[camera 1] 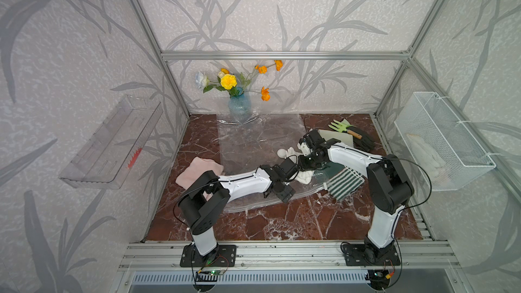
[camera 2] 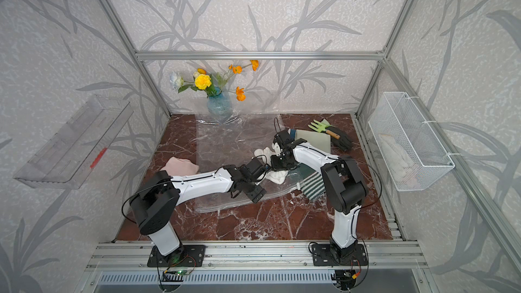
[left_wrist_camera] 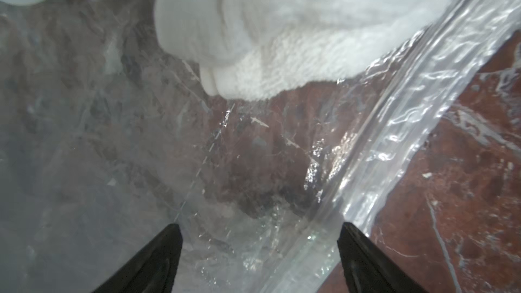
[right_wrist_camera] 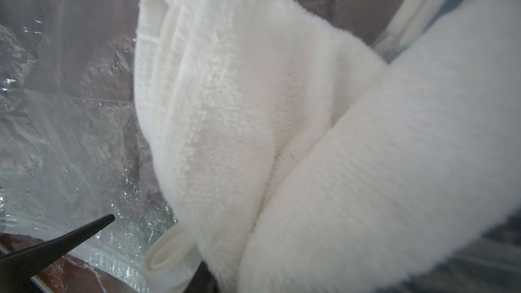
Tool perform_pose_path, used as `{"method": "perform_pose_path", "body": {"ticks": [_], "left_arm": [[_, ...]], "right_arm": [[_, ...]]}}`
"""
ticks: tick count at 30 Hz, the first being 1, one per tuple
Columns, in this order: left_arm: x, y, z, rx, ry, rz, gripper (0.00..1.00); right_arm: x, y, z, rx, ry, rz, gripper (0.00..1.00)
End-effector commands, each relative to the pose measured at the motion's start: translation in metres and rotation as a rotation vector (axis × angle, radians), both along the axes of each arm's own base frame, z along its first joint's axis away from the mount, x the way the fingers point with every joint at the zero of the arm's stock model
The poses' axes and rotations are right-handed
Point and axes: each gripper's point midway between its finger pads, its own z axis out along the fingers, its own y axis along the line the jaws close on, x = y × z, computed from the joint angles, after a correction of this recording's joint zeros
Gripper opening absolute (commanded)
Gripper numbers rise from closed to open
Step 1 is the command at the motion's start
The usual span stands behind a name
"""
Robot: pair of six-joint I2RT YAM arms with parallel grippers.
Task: Place the folded towel into the vacuum bag
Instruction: Open the vacuum bag at the center of the board.
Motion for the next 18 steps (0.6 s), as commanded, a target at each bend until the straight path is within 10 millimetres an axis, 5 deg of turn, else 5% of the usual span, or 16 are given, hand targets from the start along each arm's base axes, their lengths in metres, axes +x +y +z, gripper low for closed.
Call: {"method": "perform_pose_path", "body": {"ticks": [1,8,18], "left_arm": [[0.006,0.008,0.000,0.090,-0.034,-0.032,0.87],[-0.017,-0.005,0.027,-0.019,0.028,-0.082,0.88],[-0.019,-0.011,0.006,0.024,0.039,-0.121,0.88]], "right_arm": [[0.003,-0.012,-0.010,-0.074,-0.009,0.004,0.06],[0.005,-0.016,-0.015,-0.101,-0.010,0.010,0.06],[0.007,-0.017,-0.017,-0.114,-0.007,0.013,0.06]]}}
